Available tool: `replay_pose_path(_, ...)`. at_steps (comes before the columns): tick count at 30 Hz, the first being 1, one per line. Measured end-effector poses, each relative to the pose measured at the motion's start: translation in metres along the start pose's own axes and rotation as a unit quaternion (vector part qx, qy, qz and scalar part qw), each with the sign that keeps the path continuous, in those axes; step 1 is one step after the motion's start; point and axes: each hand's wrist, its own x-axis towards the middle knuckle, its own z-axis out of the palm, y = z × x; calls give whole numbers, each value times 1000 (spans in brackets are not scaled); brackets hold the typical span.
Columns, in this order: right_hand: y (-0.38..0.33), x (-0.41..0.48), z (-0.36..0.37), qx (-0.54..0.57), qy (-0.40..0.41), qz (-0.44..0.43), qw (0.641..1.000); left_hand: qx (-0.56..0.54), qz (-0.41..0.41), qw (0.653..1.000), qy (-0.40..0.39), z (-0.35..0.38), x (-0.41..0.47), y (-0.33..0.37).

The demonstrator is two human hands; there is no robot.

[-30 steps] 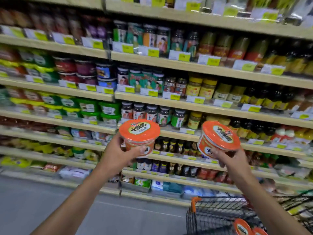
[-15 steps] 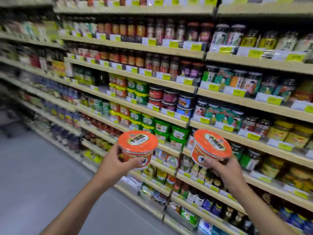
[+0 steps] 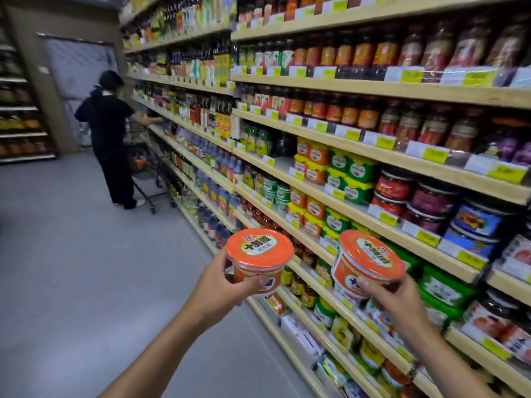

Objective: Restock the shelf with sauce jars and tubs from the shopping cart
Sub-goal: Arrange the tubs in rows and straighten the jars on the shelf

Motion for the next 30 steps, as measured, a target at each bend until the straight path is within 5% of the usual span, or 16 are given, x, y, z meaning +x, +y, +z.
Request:
replay_pose_path(19,46,270,222,63,-127,-2,990,64,-50,976,204,-172,177,-73)
replay_pose_path(30,43,381,355,69,-82,4,994,88,-28,985,143,-311,315,-97)
